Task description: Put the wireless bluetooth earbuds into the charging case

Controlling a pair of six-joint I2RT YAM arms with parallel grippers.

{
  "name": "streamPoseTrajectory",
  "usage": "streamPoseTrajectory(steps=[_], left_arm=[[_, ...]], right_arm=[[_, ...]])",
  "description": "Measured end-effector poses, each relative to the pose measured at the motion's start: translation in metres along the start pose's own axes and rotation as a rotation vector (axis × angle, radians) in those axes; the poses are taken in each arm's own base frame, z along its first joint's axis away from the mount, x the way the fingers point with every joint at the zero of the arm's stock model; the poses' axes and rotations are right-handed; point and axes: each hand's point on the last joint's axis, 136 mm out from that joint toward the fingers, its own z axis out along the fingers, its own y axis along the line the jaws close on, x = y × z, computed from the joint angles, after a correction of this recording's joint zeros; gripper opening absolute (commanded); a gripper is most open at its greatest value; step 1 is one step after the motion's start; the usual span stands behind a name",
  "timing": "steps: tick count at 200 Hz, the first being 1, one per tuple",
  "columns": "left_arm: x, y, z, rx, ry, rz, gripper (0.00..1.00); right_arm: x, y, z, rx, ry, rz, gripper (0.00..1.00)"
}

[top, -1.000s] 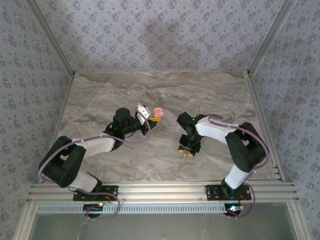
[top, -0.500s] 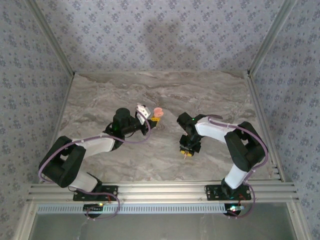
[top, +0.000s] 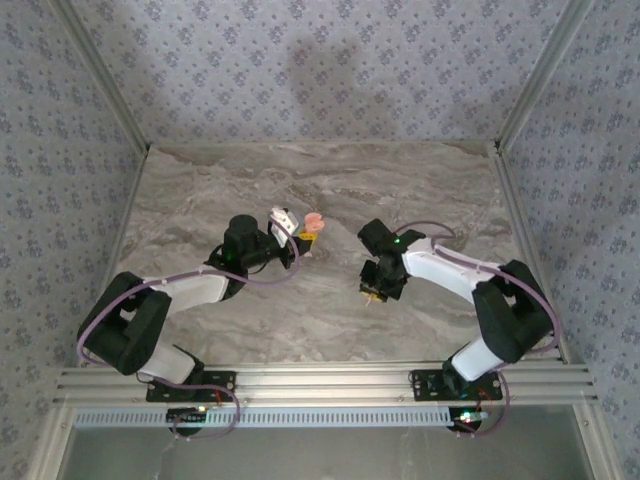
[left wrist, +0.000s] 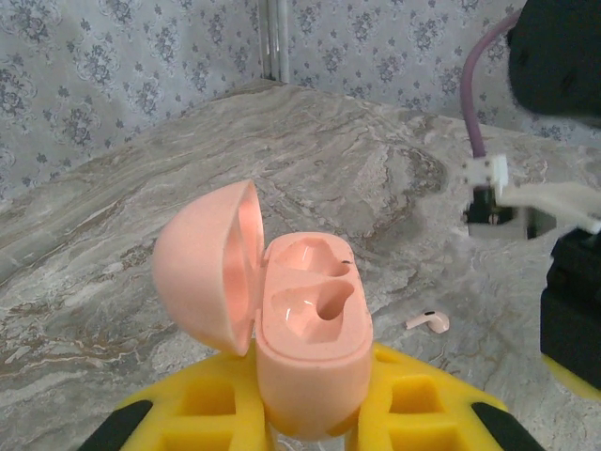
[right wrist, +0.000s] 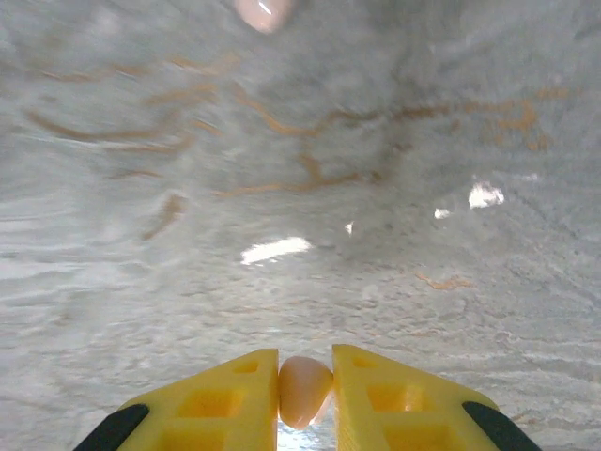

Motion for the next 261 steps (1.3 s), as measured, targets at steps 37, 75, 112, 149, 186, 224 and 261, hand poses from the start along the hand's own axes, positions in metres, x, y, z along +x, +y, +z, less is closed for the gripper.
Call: streamPoseTrajectory(steps=[37, 75, 112, 149, 186, 224, 261], left_arm=[[-0.006, 0.0, -0.001, 0.01, -0.026, -0.013, 0.07], [-0.01, -0.004, -0.001, 0.036, -0.04, -0.026, 0.07], [-0.015, -0.006, 0.001, 0.061, -0.051, -0.038, 0.07], [-0.027, -0.008, 0.002, 0.081, -0.085, -0.034, 0.07], [-0.038, -0.009, 0.003, 0.092, -0.115, -0.041, 0.07], [-0.041, -0.009, 0.002, 0.094, -0.124, -0.053, 0.07], [-0.042, -0.009, 0.002, 0.095, -0.129, -0.058, 0.07]], right_arm=[[-0.022, 0.025, -0.032, -0.126, -0.165, -0.08, 0.2], [-0.045, 0.059, -0.079, -0.248, -0.349, -0.208, 0.2], [-0.06, 0.098, -0.143, -0.379, -0.529, -0.346, 0.19], [-0.056, 0.134, -0.192, -0.486, -0.674, -0.5, 0.19], [-0.048, 0.158, -0.211, -0.529, -0.745, -0.628, 0.2], [-0.05, 0.18, -0.226, -0.56, -0.799, -0.692, 0.2], [-0.052, 0.192, -0.222, -0.562, -0.799, -0.729, 0.2]])
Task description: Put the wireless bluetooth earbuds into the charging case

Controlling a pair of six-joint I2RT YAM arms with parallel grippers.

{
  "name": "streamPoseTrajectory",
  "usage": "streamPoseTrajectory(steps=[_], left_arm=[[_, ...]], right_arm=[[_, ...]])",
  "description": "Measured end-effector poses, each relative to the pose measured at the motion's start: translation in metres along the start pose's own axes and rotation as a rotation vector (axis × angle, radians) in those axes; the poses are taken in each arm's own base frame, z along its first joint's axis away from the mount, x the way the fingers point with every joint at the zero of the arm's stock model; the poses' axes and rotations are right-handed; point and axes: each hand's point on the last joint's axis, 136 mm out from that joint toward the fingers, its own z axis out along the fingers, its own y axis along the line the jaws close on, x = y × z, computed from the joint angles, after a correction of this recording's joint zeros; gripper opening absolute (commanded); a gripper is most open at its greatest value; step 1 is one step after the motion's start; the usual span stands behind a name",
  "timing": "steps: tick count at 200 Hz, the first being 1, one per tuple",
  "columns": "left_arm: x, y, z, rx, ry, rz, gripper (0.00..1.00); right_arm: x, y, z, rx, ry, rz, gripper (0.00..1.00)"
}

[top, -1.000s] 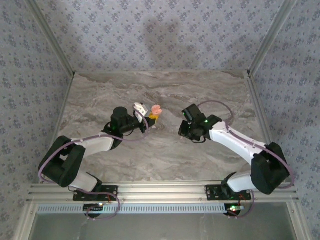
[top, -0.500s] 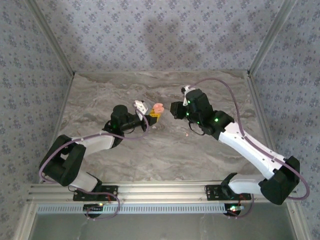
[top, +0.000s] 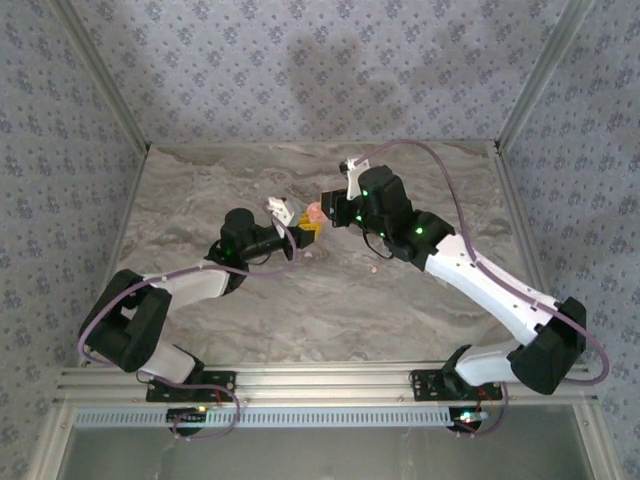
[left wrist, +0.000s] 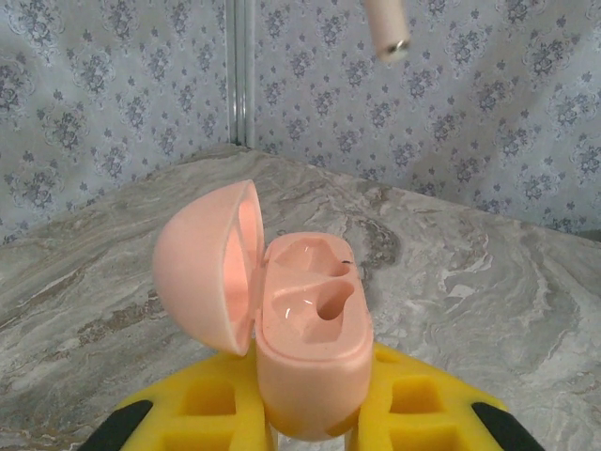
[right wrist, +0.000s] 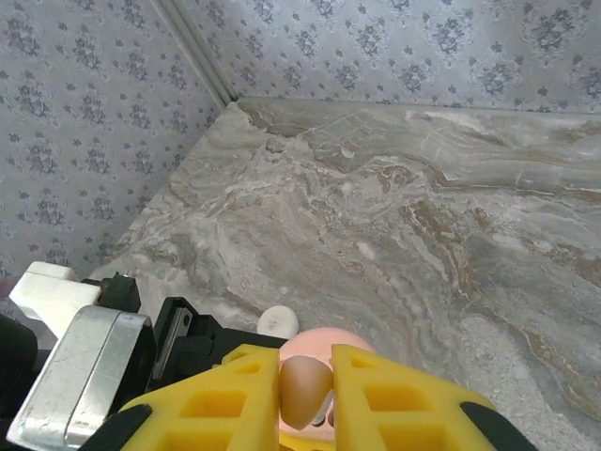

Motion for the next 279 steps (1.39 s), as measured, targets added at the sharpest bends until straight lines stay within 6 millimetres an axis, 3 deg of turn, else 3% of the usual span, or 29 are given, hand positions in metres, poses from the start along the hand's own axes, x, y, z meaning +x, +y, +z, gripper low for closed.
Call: streamPoseTrajectory(steps=[101, 279], left_arm=[[-0.004, -0.002, 0.0, 0.006, -0.015, -0.003, 0.07], [-0.005, -0.004, 0.0, 0.018, -0.018, -0.004, 0.06]], right_arm=[[0.022, 0.001, 0.021, -0.008, 0.075, -0.027, 0.2], [0.035, 0.003, 0.019, 0.042, 0.128, -0.136, 0.19]])
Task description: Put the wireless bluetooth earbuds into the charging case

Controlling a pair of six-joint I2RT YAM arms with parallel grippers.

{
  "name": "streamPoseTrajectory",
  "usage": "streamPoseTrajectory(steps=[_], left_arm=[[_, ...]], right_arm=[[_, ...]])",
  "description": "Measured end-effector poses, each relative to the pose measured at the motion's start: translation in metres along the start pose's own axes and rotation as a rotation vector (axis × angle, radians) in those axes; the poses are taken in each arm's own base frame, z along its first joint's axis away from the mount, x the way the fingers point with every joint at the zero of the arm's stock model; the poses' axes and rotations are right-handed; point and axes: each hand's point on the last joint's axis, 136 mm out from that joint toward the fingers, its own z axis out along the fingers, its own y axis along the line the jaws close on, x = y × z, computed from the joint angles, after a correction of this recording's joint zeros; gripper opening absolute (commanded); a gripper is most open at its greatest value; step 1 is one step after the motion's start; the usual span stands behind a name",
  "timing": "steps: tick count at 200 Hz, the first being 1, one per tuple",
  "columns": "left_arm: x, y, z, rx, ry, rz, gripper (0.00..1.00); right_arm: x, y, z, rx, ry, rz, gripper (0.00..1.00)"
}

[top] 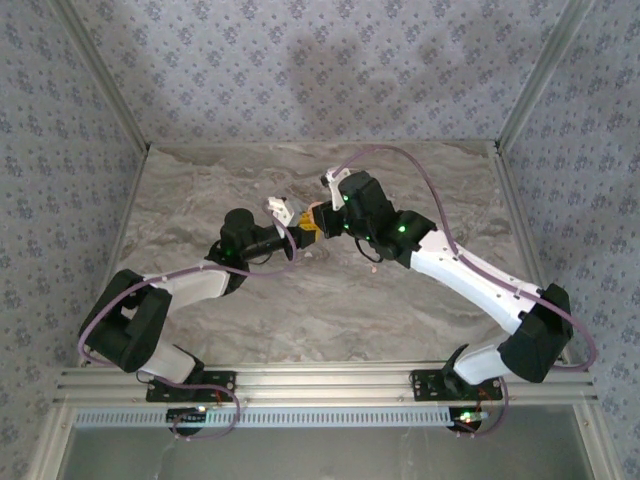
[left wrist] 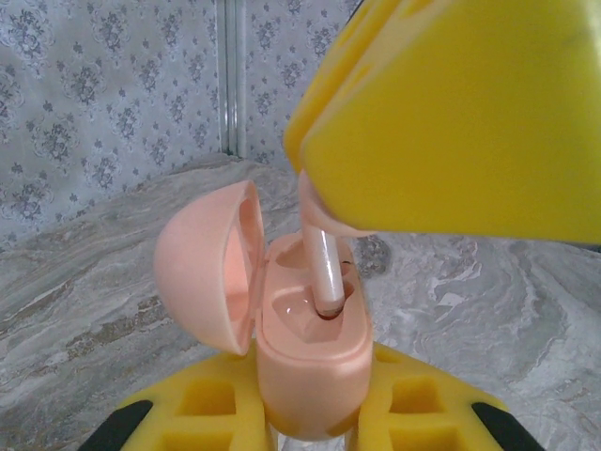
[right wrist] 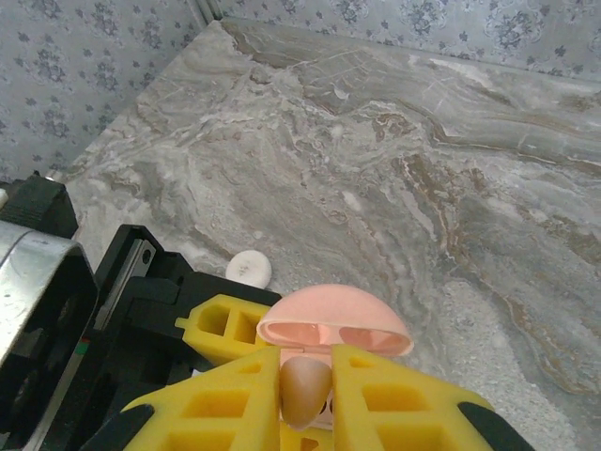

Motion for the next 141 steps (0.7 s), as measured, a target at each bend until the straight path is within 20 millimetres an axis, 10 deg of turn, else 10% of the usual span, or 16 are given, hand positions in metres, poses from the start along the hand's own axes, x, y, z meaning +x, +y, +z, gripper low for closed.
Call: streamPoseTrajectory(steps=[141], left_arm=[[0.0036, -0.0026, 0.0007, 0.006, 0.015, 0.017, 0.06]], right_arm=[[0.0049, 0.0052, 0.0019, 0.088, 0.081, -0.159, 0.19]])
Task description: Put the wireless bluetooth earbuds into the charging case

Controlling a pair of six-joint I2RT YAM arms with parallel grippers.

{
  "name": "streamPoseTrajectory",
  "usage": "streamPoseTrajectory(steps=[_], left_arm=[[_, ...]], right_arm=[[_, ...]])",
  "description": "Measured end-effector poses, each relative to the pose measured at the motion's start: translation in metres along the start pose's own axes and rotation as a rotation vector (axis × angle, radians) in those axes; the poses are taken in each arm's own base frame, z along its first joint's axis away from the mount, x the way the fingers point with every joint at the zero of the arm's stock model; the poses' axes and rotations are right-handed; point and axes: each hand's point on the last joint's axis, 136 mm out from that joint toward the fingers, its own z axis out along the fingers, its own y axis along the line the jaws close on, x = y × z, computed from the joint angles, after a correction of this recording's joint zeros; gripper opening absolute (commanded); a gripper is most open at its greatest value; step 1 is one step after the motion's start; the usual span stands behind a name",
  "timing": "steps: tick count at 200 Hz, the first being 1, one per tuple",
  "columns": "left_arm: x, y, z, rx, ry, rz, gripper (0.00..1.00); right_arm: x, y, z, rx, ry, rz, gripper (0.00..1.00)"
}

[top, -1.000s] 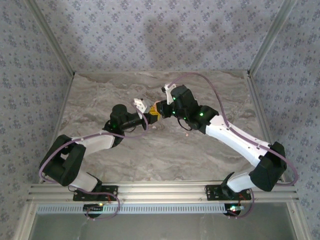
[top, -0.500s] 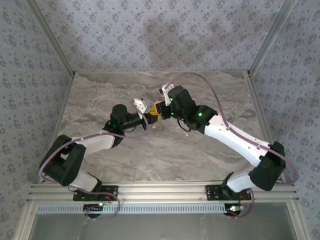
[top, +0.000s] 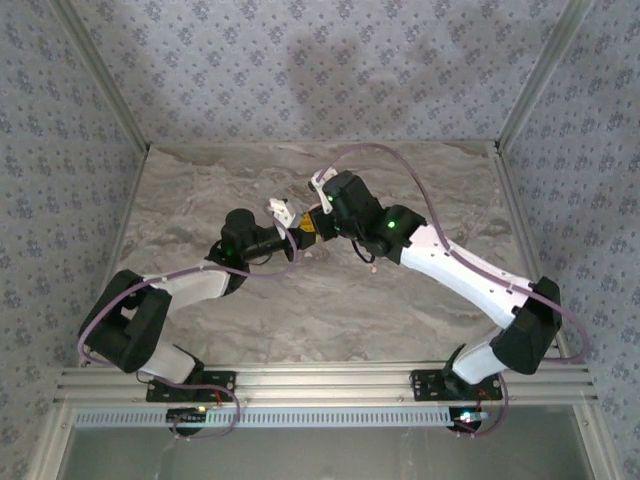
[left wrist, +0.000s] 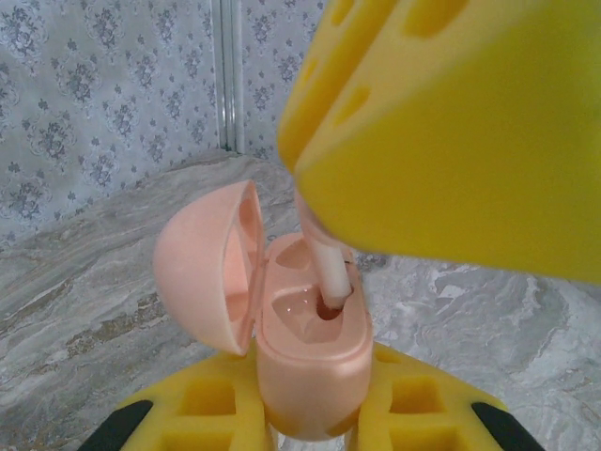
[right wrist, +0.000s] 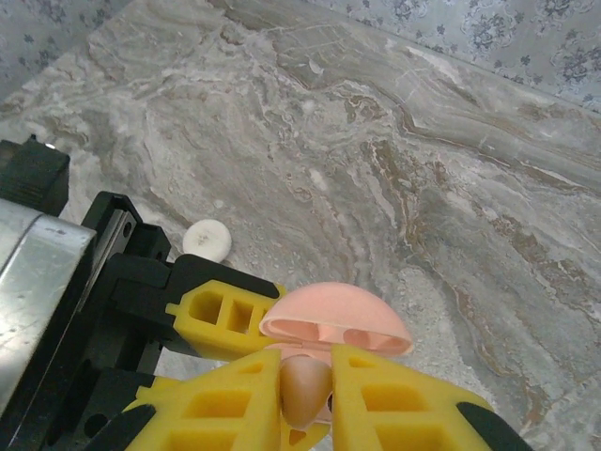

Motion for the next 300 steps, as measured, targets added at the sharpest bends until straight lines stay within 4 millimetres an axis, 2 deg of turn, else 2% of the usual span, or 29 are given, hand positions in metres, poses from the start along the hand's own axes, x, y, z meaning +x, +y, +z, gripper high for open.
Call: streamPoseTrajectory(steps=[47, 81, 148, 194, 230, 251, 265, 300], left_arm=[[0.002, 0.0, 0.0, 0.0, 0.007, -0.005, 0.06], [0.003, 0.0, 0.0, 0.0, 0.012, -0.008, 0.06], [0.001, -0.001, -0.001, 0.0, 0.01, -0.006, 0.06], [-0.003, -0.004, 0.002, 0.01, 0.005, 0.007, 0.06], [-0.002, -0.005, 0.003, 0.013, 0.007, 0.008, 0.06], [-0.002, -0.006, 0.003, 0.014, 0.008, 0.008, 0.06], [-0.002, -0.007, 0.003, 0.017, 0.008, 0.008, 0.06], [-0.002, -0.008, 0.004, 0.02, 0.009, 0.008, 0.06]], right_arm=[[0.004, 0.003, 0.003, 0.022, 0.032, -0.048, 0.19], [0.01, 0.003, 0.003, 0.025, 0.053, -0.052, 0.23], [0.019, 0.006, 0.004, -0.023, 0.07, 0.008, 0.44], [0.001, -0.001, -0.013, -0.111, -0.035, 0.128, 0.56], [-0.011, -0.006, -0.031, -0.197, -0.113, 0.237, 0.56], [-0.01, -0.01, -0.038, -0.239, -0.123, 0.321, 0.51], [-0.005, -0.013, -0.039, -0.259, -0.117, 0.377, 0.47], [0.023, -0.018, -0.029, -0.288, -0.033, 0.512, 0.42]])
